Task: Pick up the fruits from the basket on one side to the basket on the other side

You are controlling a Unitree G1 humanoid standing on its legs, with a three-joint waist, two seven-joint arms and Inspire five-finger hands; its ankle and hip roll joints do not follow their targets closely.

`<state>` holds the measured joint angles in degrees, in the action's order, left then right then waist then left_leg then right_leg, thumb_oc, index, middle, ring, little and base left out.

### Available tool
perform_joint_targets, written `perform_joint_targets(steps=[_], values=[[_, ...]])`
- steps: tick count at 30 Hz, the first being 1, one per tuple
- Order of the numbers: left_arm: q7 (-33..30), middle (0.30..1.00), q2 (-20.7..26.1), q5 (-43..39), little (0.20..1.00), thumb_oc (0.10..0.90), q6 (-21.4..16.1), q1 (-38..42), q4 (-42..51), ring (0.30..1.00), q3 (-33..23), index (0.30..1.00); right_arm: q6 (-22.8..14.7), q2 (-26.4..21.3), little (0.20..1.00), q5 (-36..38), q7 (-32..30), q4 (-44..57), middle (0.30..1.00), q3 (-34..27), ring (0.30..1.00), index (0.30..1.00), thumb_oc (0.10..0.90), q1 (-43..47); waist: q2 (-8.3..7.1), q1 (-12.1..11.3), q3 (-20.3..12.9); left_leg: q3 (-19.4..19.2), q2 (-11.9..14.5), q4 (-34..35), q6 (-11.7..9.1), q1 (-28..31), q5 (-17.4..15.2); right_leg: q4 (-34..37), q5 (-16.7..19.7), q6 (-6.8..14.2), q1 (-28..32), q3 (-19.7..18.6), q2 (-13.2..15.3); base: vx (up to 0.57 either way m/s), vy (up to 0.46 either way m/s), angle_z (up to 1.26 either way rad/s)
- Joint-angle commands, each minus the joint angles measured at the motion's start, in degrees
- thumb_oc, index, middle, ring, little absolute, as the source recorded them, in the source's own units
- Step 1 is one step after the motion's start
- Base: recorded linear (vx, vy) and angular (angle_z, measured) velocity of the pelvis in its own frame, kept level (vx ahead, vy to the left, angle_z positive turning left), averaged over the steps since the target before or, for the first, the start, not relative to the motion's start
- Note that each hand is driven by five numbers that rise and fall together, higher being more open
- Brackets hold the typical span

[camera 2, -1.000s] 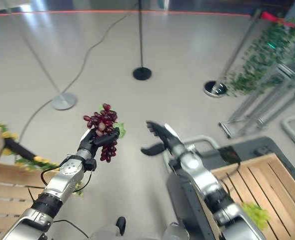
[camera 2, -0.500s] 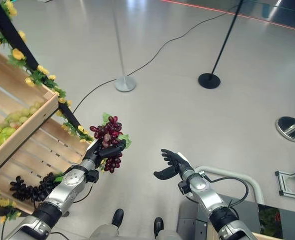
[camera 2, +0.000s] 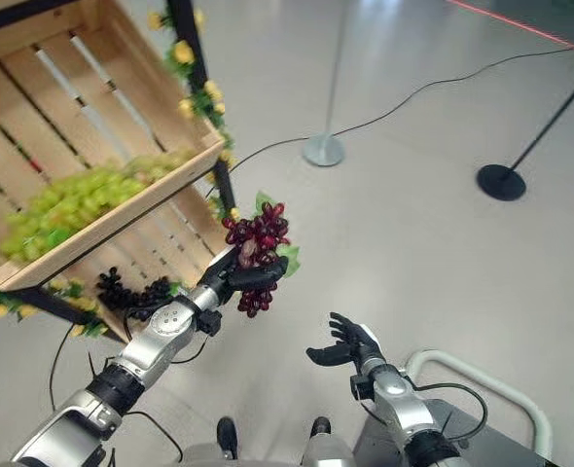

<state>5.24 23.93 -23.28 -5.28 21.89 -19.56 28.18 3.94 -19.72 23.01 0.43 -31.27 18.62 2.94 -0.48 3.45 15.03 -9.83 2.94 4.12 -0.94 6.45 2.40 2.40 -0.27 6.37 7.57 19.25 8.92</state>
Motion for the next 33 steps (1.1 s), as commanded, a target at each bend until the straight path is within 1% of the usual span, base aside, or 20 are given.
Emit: perform_joint_targets(steps=[1, 5, 6, 7, 8, 9, 10, 11, 12, 13, 14, 15, 16, 17, 19, 23, 27, 30, 33], values=[[-0.05, 0.300, -0.97, -0.38, 0.300, 0.400, -4.33, 2.24, 6.01, 0.300, -5.19, 0.300, -5.55, 0.55, 0.900, 1.65, -1.00, 1.85, 0.900, 0.04, 0.900, 0.900, 0.800, 0.65, 0.21, -1.90, -6.71, 1.23, 1.05, -1.04, -1.32, 1.54, -2.12, -3.39, 1.41, -0.09, -0.61, -2.34, -0.17, 0.01, 0.078, 0.04], [-0.03, 0.300, -1.15, -0.24, 0.300, 0.400, -3.82, 0.00, 7.41, 0.300, -7.14, 0.300, -5.07, 1.39, 0.900, 0.94, -0.55, 1.70, 0.900, -0.55, 0.900, 0.900, 0.800, 0.38, 0.18, -2.24, -7.04, 0.26, 0.69, -1.43, -0.86, 2.30, -2.89, -3.65, 1.00, -0.09, -0.01, -1.96, 0.00, 0.05, 0.103, 0.04], [-0.65, 0.300, -1.31, 0.50, 0.300, 0.400, -3.03, -0.77, 8.36, 0.300, -7.59, 0.300, -4.60, 1.46, 0.900, 0.86, -0.67, 2.62, 0.900, -0.60, 0.900, 0.900, 0.800, 0.19, 0.21, -2.34, -6.71, 0.53, 0.43, -2.80, -0.40, 1.56, -3.29, -6.18, -0.04, -0.37, -0.98, -2.55, -0.22, 0.00, 0.064, 0.02], [-0.84, 0.300, -1.18, 0.67, 0.300, 0.400, -3.04, -0.69, 8.43, 0.300, -7.55, 0.300, -4.64, 1.47, 0.900, 0.86, -0.69, 2.90, 0.900, -0.51, 0.900, 0.900, 0.800, 0.26, 0.15, -2.27, -6.35, 0.75, 0.30, -3.72, -0.14, 1.16, -3.55, -8.08, -0.14, -0.31, -1.93, -2.92, -0.20, -0.08, 0.080, -0.02], [-1.68, 0.300, -0.55, 1.59, 0.300, 0.400, -3.93, 0.27, 8.27, 0.300, -7.15, 0.300, -5.24, 1.50, 0.900, 0.95, -0.92, 3.76, 0.900, 0.39, 0.900, 0.900, 0.800, 1.11, -0.17, -1.83, -4.16, 1.78, -0.16, -8.41, 0.80, -1.04, -5.14, -15.19, 0.10, 0.22, -7.56, -4.97, 0.61, -0.21, 0.012, -0.07], [-2.18, 0.300, -0.10, 2.26, 0.300, 0.400, -5.20, 1.84, 7.52, 0.300, -6.63, 0.300, -6.02, 1.35, 0.900, 1.35, -1.34, 3.42, 0.900, 1.24, 0.900, 0.900, 0.800, 2.52, -0.65, -1.49, -2.12, 1.98, -0.37, -12.61, 0.94, -3.53, -6.83, -17.14, 0.10, 0.40, -11.75, -6.61, 1.68, -0.22, -0.010, -0.05], [-2.32, 0.300, 0.04, 2.35, 0.300, 0.400, -5.51, 2.48, 7.25, 0.300, -6.45, 0.300, -6.01, 1.22, 0.900, 1.54, -1.52, 3.15, 0.900, 1.44, 0.900, 0.900, 0.800, 3.03, -0.75, -1.39, -1.41, 1.78, -0.23, -14.06, 0.87, -4.46, -7.42, -17.47, -0.39, 0.21, -12.44, -6.90, 1.80, -0.16, -0.057, 0.08], [-2.42, 0.300, 0.24, 1.52, 0.300, 0.400, -5.25, 3.64, 7.04, 0.300, -6.15, 0.300, -5.29, 0.78, 0.900, 1.88, -1.96, 2.37, 0.900, 1.49, 0.900, 0.900, 0.800, 3.76, -0.69, -1.47, -0.35, 1.15, 0.46, -16.76, 0.66, -6.51, -8.39, -18.77, -2.77, -0.86, -12.46, -6.89, 1.60, -0.15, -0.047, 0.41], [-3.63, 0.300, 0.18, 2.58, 0.300, 0.400, -5.90, 4.25, 7.23, 0.300, -6.23, 0.300, -4.63, 0.38, 0.900, 2.07, -2.36, 2.15, 0.900, 1.96, 0.900, 0.900, 0.800, 5.19, -0.97, -1.79, 1.84, 0.89, 0.59, -21.39, 1.13, -9.82, -9.18, -22.60, -4.03, -1.25, -14.33, -7.33, 1.34, -0.16, -0.041, 0.47], [-4.06, 0.300, 0.12, 2.91, 0.300, 0.400, -5.86, 4.55, 7.39, 0.300, -6.27, 0.300, -4.46, 0.12, 0.900, 2.33, -2.47, 2.28, 0.900, 2.18, 0.900, 0.900, 0.800, 5.77, -1.00, -1.86, 2.43, 0.80, 0.71, -22.59, 1.05, -11.07, -9.46, -23.03, -4.47, -1.45, -14.88, -7.43, 1.24, -0.22, -0.041, 0.26], [-4.65, 0.300, 0.96, 2.33, 0.300, 0.400, -6.30, 5.31, 7.64, 0.300, -5.95, 0.300, -4.30, -0.41, 0.900, 2.57, -2.74, 2.62, 0.900, 2.40, 0.900, 0.900, 0.800, 6.78, -1.25, -1.96, 3.58, 0.70, 0.69, -25.31, 0.59, -13.96, -9.67, -23.57, -4.60, -1.91, -16.07, -7.46, 1.16, -0.15, -0.032, -0.06], [-4.65, 0.300, 1.21, 2.29, 0.300, 0.400, -6.71, 5.70, 7.48, 0.300, -5.90, 0.300, -4.42, -0.67, 0.900, 2.89, -2.99, 2.69, 0.900, 2.56, 0.900, 0.900, 0.800, 7.24, -1.22, -2.00, 4.08, 0.50, 0.91, -26.15, 0.54, -14.85, -9.62, -24.55, -4.73, -2.00, -16.85, -7.19, 1.30, -0.26, -0.027, -0.06], [-4.97, 0.300, 2.08, 2.54, 0.300, 0.400, -8.12, 7.69, 6.41, 0.300, -5.77, 0.300, -4.92, -1.43, 0.900, 4.06, -3.60, 2.40, 0.900, 2.94, 0.900, 0.900, 0.800, 9.43, -1.11, -2.10, 6.05, 0.05, 1.62, -28.50, 0.55, -17.96, -9.53, -28.14, -5.42, -2.43, -20.08, -6.83, 1.76, -0.27, 0.017, 0.12], [-5.18, 0.300, 3.09, 1.54, 0.300, 0.400, -9.20, 9.49, 5.50, 0.300, -5.57, 0.300, -5.35, -1.80, 0.900, 4.28, -3.55, 1.69, 0.900, 2.91, 0.900, 0.900, 0.800, 11.40, -0.98, -2.27, 7.53, 0.87, 1.35, -29.96, 0.72, -20.10, -9.83, -31.11, -6.52, -2.84, -22.62, -6.93, 2.01, -0.24, 0.026, 0.20], [-5.30, 0.300, 3.38, 1.37, 0.300, 0.400, -9.72, 10.21, 5.16, 0.300, -5.78, 0.300, -5.18, -2.21, 0.900, 4.13, -3.63, 1.20, 0.900, 2.79, 0.900, 0.900, 0.800, 12.42, -0.93, -2.41, 8.38, 1.66, 1.04, -31.17, 1.01, -21.77, -10.00, -33.74, -7.39, -3.20, -24.62, -7.24, 1.99, -0.10, 0.037, 0.14], [-6.16, 0.300, 3.45, 1.61, 0.300, 0.400, -9.98, 11.46, 6.39, 0.300, -6.55, 0.300, -5.48, -3.87, 0.900, 4.23, -3.62, 1.28, 0.900, 2.08, 0.900, 0.900, 0.800, 13.25, -0.91, -2.18, 11.03, 3.22, 0.45, -36.36, 1.57, -26.69, -11.38, -40.11, -9.47, -4.40, -29.18, -7.69, 2.02, -0.07, 0.055, -0.02], [-7.23, 0.300, 3.28, 1.58, 0.300, 0.400, -9.95, 12.58, 7.33, 0.300, -7.03, 0.300, -5.41, -4.68, 0.900, 4.08, -3.02, 1.35, 0.900, 1.73, 0.900, 0.900, 0.800, 13.86, -0.95, -2.00, 12.61, 3.79, 0.53, -39.36, 1.66, -29.52, -12.16, -43.17, -10.33, -4.79, -31.82, -8.01, 2.24, -0.04, 0.053, -0.01], [-8.40, 0.300, 2.91, 1.58, 0.300, 0.400, -10.04, 13.53, 8.15, 0.300, -7.79, 0.300, -4.65, -5.04, 0.900, 3.38, -2.59, 1.36, 0.900, 1.75, 0.900, 0.900, 0.800, 14.58, -0.97, -1.94, 13.77, 4.38, 0.58, -41.37, 1.73, -31.71, -12.56, -45.13, -10.88, -5.08, -33.85, -8.40, 2.30, -0.02, 0.073, 0.02], [-10.74, 0.300, 3.42, 2.68, 0.300, 0.400, -10.86, 14.54, 8.87, 0.300, -8.66, 0.300, -4.02, -5.75, 0.900, 2.93, -2.37, 2.08, 0.900, 1.98, 0.900, 0.900, 0.800, 15.34, -1.25, -1.89, 14.76, 4.95, 0.65, -43.29, 1.73, -34.66, -12.66, -46.88, -11.17, -5.37, -36.60, -9.05, 2.07, -0.02, 0.059, 0.02]])
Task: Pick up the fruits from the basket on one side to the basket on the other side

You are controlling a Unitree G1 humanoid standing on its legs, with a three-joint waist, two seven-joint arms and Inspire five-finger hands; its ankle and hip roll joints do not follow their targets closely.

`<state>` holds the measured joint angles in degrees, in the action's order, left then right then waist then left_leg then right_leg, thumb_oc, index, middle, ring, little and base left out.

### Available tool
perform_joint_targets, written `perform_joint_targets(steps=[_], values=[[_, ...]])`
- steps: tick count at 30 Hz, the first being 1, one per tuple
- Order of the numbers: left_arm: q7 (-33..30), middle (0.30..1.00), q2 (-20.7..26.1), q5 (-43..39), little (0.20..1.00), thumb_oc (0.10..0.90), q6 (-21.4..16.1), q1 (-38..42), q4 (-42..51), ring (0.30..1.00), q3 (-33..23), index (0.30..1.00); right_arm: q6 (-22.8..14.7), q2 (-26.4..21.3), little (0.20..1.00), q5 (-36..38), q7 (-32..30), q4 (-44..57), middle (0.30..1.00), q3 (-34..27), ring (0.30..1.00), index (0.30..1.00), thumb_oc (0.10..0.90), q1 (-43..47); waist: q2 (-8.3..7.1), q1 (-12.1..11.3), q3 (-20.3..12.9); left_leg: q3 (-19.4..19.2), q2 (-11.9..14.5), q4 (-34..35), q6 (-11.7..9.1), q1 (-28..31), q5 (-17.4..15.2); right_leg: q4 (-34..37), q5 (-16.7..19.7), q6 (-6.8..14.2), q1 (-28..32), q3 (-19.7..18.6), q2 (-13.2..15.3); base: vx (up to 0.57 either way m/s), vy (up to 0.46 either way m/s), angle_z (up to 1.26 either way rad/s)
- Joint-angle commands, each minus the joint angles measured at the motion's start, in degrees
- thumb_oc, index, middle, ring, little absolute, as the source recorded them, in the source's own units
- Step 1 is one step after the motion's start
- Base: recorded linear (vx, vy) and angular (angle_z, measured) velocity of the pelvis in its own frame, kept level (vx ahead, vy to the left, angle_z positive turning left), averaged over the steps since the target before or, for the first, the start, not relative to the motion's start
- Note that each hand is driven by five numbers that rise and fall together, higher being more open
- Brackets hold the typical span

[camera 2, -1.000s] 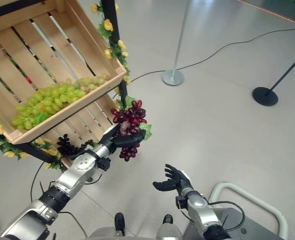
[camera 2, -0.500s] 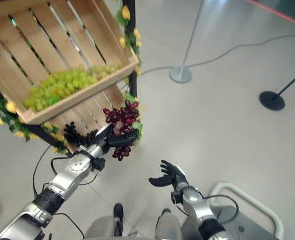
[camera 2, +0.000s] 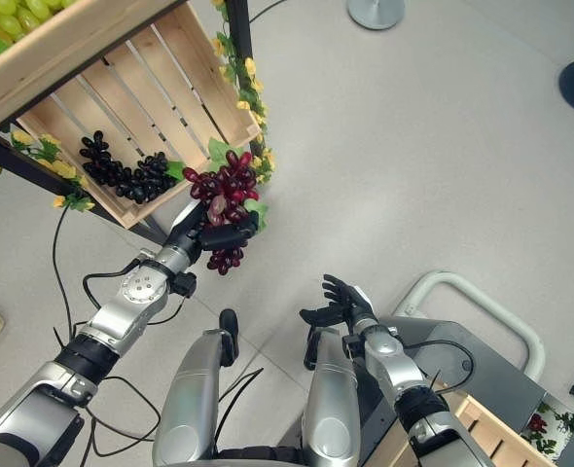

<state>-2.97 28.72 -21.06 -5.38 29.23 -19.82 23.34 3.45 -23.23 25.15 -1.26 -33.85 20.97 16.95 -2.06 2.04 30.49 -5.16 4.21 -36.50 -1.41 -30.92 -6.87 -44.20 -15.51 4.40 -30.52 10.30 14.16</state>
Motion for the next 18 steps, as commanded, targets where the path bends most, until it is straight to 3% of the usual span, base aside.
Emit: perform_joint_targets(steps=[1, 10, 14, 15, 18], values=[[-3.07, 0.300, -1.11, 0.66, 0.300, 0.400, -10.97, 7.40, 9.40, 0.300, -4.13, 0.300, -3.75, -2.45, 0.900, 0.55, -0.93, 5.05, 0.900, -0.40, 0.900, 0.900, 0.800, 1.14, 0.31, -0.41, -0.69, 0.50, -0.71, -2.95, 2.24, 1.65, -3.22, -0.71, 4.08, -3.44, 0.36, -0.48, -3.44, -0.01, 0.054, 0.03], [-8.28, 0.300, 2.22, 2.10, 0.300, 0.400, -10.46, 10.74, 9.99, 0.300, -7.45, 0.300, -3.73, -3.47, 0.900, -0.40, -1.33, 5.79, 0.900, -0.52, 0.900, 0.900, 0.800, 0.22, 0.23, -0.03, -0.69, 0.26, -0.76, -3.27, 2.38, -1.99, -2.41, -1.83, 4.36, -3.36, -3.96, -1.82, -4.58, 0.00, 0.038, 0.01], [-10.12, 0.300, 5.03, -2.17, 0.300, 0.400, -8.86, 14.02, 7.91, 0.300, -9.56, 0.300, -3.63, -4.24, 0.900, -0.59, -0.56, 5.82, 0.900, -0.44, 0.900, 0.900, 0.800, -0.43, 0.28, 0.47, -0.69, -0.54, -0.43, -2.89, 2.41, -1.87, -2.30, -1.69, 4.26, -3.37, -4.16, -2.17, -4.74, 0.03, 0.049, 0.01], [-9.97, 0.300, 5.14, -2.78, 0.300, 0.400, -8.46, 14.01, 7.61, 0.300, -9.97, 0.300, -3.67, -4.32, 0.900, -0.62, -0.52, 5.72, 0.900, -0.38, 0.900, 0.900, 0.800, -0.86, 0.26, 0.50, -0.69, -0.38, -0.53, -3.74, 2.08, -1.05, -4.07, -2.44, 2.72, -2.90, -3.37, -2.46, -4.66, 0.09, 0.052, 0.01], [-10.46, 0.300, 6.16, -7.70, 0.300, 0.400, -7.71, 16.50, 4.24, 0.300, -11.03, 0.300, -3.47, -4.82, 0.900, -0.62, -0.69, 5.44, 0.900, -0.12, 0.900, 0.900, 0.800, -1.26, 0.21, 0.86, -0.69, -0.83, -0.29, -5.18, 2.17, -1.64, -4.89, -3.07, 2.36, -3.05, -3.83, -2.59, -4.31, 0.05, 0.052, 0.02]])
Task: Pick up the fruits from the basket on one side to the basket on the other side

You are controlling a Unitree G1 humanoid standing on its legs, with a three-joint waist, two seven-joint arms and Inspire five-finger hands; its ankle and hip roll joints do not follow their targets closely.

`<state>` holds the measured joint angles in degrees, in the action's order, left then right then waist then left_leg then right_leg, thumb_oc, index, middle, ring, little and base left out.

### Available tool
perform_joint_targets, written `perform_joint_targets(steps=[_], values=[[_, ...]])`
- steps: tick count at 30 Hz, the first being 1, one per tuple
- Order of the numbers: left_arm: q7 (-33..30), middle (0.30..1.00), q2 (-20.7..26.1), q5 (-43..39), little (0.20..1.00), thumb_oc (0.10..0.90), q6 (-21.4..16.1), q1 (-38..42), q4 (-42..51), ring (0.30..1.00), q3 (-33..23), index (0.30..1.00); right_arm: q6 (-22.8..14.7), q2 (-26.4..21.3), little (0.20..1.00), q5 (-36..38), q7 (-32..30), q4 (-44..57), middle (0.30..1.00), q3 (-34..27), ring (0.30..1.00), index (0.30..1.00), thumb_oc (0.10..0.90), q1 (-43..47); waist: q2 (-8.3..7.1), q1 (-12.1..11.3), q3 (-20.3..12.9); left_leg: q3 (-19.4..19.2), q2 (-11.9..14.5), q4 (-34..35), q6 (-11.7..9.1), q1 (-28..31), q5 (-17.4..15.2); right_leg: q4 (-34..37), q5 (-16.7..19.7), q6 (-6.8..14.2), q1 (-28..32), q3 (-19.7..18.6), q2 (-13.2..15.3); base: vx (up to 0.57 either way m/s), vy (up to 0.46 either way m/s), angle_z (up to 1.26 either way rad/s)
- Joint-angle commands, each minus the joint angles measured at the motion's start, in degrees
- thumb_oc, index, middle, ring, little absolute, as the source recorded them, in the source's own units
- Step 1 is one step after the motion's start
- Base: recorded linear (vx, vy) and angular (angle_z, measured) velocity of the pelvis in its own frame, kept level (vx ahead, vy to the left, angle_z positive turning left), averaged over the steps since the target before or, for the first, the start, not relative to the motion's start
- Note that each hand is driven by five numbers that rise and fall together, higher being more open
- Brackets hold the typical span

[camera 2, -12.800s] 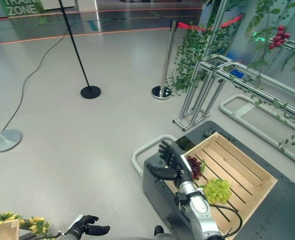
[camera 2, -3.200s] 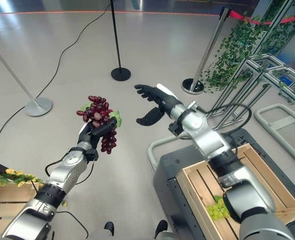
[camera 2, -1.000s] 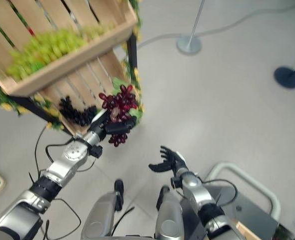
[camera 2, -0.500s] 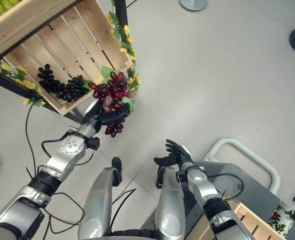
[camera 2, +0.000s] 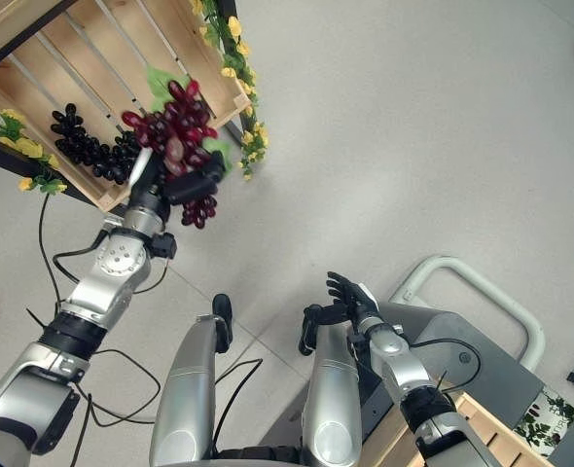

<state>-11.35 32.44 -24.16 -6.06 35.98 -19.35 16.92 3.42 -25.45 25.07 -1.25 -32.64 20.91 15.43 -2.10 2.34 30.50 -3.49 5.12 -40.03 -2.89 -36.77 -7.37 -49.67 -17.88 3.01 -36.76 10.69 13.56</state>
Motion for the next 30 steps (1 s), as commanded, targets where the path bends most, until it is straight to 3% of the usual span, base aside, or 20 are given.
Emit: perform_joint_targets(steps=[1, 8, 16, 20, 24, 27, 28, 30], values=[[-2.48, 0.300, 3.04, -7.61, 0.300, 0.400, -6.91, 11.40, 1.78, 0.300, -5.06, 0.300, -2.97, -2.95, 0.900, -0.39, -0.82, 4.16, 0.900, -0.03, 0.900, 0.900, 0.800, 0.31, 0.21, 0.75, -0.71, -2.66, -1.11, -2.09, 3.77, 4.02, -4.72, 2.12, 4.53, -1.74, 2.17, -3.03, -3.60, 0.01, 0.039, 0.03], [-4.66, 0.300, 6.92, -17.79, 0.300, 0.400, -6.50, 18.12, -7.16, 0.300, -6.64, 0.300, -2.90, -3.58, 0.900, -0.08, -1.05, 2.59, 0.900, -0.92, 0.900, 0.900, 0.800, -2.03, -0.29, 1.70, -0.71, -3.38, -0.74, -3.71, 4.36, 3.66, -6.15, 1.36, 4.12, -1.73, 1.60, -3.62, -3.81, 0.01, 0.017, 0.02], [-10.65, 0.300, 14.65, -28.37, 0.300, 0.400, 1.58, 26.85, -18.00, 0.300, -3.64, 0.300, -4.09, -4.46, 0.900, 0.80, -0.93, -1.09, 0.900, -1.81, 0.900, 0.900, 0.800, -2.61, -0.33, 2.37, -0.71, -4.20, -0.82, -2.63, 4.80, 4.92, -6.64, 2.80, 4.49, -1.22, 2.61, -3.68, -4.18, 0.00, 0.002, 0.00], [-11.44, 0.300, 15.06, -35.14, 0.300, 0.400, 3.26, 29.03, -22.30, 0.300, -3.03, 0.300, -4.73, -4.16, 0.900, 1.76, -1.66, -1.79, 0.900, -1.69, 0.900, 0.900, 0.800, -2.50, -0.91, 2.46, -0.71, -4.31, -1.06, -1.94, 4.94, 4.98, -6.67, 3.96, 4.83, -1.17, 2.87, -3.61, -4.52, -0.01, -0.011, 0.06], [-13.61, 0.300, 14.56, -40.13, 0.300, 0.400, 2.07, 31.12, -24.33, 0.300, -3.00, 0.300, -5.69, -2.25, 0.900, 2.10, -4.08, -2.03, 0.900, -1.13, 0.900, 0.900, 0.800, -3.33, -2.00, 2.48, -0.71, -4.22, -1.13, -1.13, 5.16, 5.01, -6.62, 5.09, 5.68, -0.82, 2.92, -3.49, -5.10, -0.01, -0.045, 0.06], [-16.85, 0.300, 15.14, -40.28, 0.300, 0.400, 3.35, 32.12, -25.91, 0.300, -2.93, 0.300, -6.22, -1.70, 0.900, 2.22, -4.50, -2.64, 0.900, -1.30, 0.900, 0.900, 0.800, -4.17, -2.51, 2.67, -0.71, -4.42, -1.00, -0.77, 5.31, 5.27, -6.71, 6.06, 6.43, -0.45, 3.32, -3.31, -5.47, -0.01, -0.051, 0.04], [-18.23, 0.900, 15.71, -37.47, 0.900, 0.800, 5.56, 32.72, -27.17, 0.900, -2.82, 0.900, -6.17, -1.56, 0.900, 2.29, -4.29, -2.53, 0.900, -1.55, 0.900, 0.900, 0.800, -4.77, -2.87, 2.75, -0.71, -4.55, -0.81, -0.43, 5.38, 5.50, -6.71, 6.60, 6.70, -0.33, 3.61, -3.14, -5.68, -0.01, -0.055, 0.02], [-18.37, 0.900, 16.20, -34.59, 0.900, 0.800, 7.04, 33.01, -27.81, 0.900, -2.53, 0.900, -6.04, -1.58, 0.900, 2.39, -4.22, -2.44, 0.900, -1.66, 0.900, 0.900, 0.800, -4.93, -2.96, 2.74, -0.71, -4.53, -0.78, -0.33, 5.38, 5.59, -6.71, 6.85, 6.81, -0.29, 3.77, -3.09, -5.78, -0.01, -0.041, 0.01]])
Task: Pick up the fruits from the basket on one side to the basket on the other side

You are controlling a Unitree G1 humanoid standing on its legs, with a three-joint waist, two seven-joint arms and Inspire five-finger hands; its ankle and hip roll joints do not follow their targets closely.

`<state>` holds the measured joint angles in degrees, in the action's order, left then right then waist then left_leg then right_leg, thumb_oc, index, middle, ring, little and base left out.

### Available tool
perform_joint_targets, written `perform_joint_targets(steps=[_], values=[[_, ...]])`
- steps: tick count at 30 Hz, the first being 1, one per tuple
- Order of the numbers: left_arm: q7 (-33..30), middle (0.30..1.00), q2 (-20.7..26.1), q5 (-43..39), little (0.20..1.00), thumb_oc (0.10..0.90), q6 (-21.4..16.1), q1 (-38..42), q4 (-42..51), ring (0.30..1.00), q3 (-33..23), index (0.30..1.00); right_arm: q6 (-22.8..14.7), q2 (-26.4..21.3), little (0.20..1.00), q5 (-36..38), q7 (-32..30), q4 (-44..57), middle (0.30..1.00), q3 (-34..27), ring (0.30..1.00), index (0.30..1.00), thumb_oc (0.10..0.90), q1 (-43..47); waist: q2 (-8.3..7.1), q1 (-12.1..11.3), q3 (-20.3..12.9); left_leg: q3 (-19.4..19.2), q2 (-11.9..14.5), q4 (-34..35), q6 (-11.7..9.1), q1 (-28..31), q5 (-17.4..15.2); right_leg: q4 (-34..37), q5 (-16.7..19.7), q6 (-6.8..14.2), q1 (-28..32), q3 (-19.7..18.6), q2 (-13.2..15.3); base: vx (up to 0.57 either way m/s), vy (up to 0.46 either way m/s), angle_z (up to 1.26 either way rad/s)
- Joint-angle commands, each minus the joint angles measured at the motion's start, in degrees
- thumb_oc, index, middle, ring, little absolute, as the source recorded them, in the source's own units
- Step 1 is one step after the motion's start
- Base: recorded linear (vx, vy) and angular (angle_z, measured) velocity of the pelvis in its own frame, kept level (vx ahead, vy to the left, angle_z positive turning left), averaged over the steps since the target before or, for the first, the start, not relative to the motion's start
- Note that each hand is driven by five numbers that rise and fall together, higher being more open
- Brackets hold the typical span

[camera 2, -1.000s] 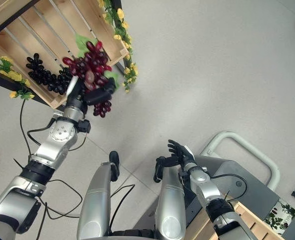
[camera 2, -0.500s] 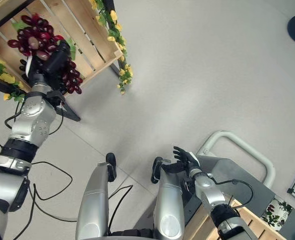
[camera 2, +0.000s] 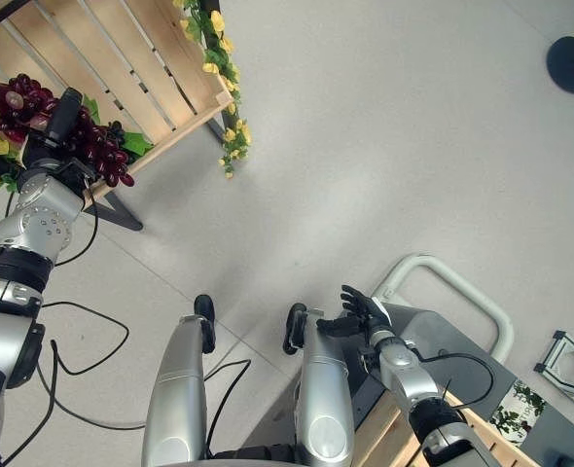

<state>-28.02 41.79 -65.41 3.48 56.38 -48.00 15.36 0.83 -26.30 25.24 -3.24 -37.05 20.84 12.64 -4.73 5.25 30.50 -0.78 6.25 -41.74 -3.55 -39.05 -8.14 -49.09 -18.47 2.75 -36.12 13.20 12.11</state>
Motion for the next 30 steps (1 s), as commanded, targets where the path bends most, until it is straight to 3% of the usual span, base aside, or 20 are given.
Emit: perform_joint_targets(steps=[1, 3, 7, 16, 20, 26, 30], values=[[-1.73, 0.900, 7.78, 11.23, 0.900, 0.800, 0.17, 13.17, -0.31, 0.900, -0.15, 0.900, -3.39, -0.88, 0.900, 2.42, -2.20, 2.02, 0.900, -1.59, 0.900, 0.900, 0.800, -2.31, -0.37, -0.15, -0.71, -7.29, -1.86, 1.52, 6.06, 7.99, -5.95, 6.38, 7.54, 0.07, 3.29, -5.50, -4.46, -0.01, -0.045, 0.01], [-2.22, 0.900, 9.29, 17.27, 0.900, 0.800, 4.09, 14.61, -1.77, 0.900, 1.90, 0.900, -3.03, -1.18, 0.900, 2.90, -2.18, 2.19, 0.900, -1.84, 0.900, 0.900, 0.800, -2.30, -0.34, -0.19, -0.71, -7.41, -1.90, 1.91, 6.19, 8.37, -5.85, 6.80, 7.75, 0.17, 3.73, -5.27, -4.55, -0.01, -0.046, 0.02], [-2.80, 0.900, 11.72, 19.29, 0.900, 0.800, 7.33, 17.40, -4.37, 0.900, 4.14, 0.900, -4.15, -1.39, 0.900, 2.67, -1.59, 1.58, 0.900, -2.22, 0.900, 0.900, 0.800, -2.79, -0.28, -0.10, -0.71, -7.62, -1.79, 2.76, 6.20, 9.18, -5.68, 7.66, 7.90, 0.27, 4.63, -4.91, -4.57, 0.00, -0.035, 0.02], [-2.19, 0.900, 12.95, 22.91, 0.900, 0.800, 8.60, 20.18, -5.93, 0.900, 5.81, 0.900, -6.24, -0.75, 0.900, 1.71, -0.93, -0.54, 0.900, -1.82, 0.900, 0.900, 0.800, -3.79, -0.59, 0.00, -0.71, -8.03, -1.77, 3.77, 6.24, 10.76, -5.59, 8.90, 8.10, 0.16, 6.26, -4.43, -4.84, 0.00, -0.015, 0.03], [-2.59, 0.900, 13.29, 29.36, 0.900, 0.800, 11.25, 21.77, -4.36, 0.900, 8.02, 0.900, -6.96, -0.44, 0.900, 1.77, -0.47, -0.73, 0.900, -1.90, 0.900, 0.900, 0.800, -4.55, -0.70, 0.00, -0.71, -8.20, -1.88, 3.99, 6.41, 11.36, -5.53, 9.45, 8.70, 0.40, 6.89, -4.39, -4.84, 0.00, -0.008, 0.00], [-1.11, 0.900, 14.44, 37.70, 0.900, 0.800, 12.33, 24.52, -4.92, 0.900, 11.37, 0.900, -7.07, -0.32, 0.900, 1.79, 0.03, -0.61, 0.900, -1.82, 0.900, 0.900, 0.800, -4.61, -0.66, 0.12, -0.72, -8.60, -1.86, 4.32, 6.50, 11.96, -5.58, 9.65, 9.22, 0.74, 7.26, -4.15, -4.69, 0.00, 0.000, 0.00], [5.88, 0.900, 15.35, 50.25, 0.900, 0.800, 13.60, 27.37, -3.98, 0.900, 16.68, 0.900, -6.69, -1.20, 0.900, 2.06, 0.81, -0.72, 0.900, -1.65, 0.900, 0.900, 0.800, -4.66, -0.33, 0.38, -0.73, -9.00, -1.83, 4.59, 6.53, 12.41, -5.47, 9.66, 9.48, 0.87, 7.42, -4.16, -4.62, 0.00, 0.000, 0.00]])
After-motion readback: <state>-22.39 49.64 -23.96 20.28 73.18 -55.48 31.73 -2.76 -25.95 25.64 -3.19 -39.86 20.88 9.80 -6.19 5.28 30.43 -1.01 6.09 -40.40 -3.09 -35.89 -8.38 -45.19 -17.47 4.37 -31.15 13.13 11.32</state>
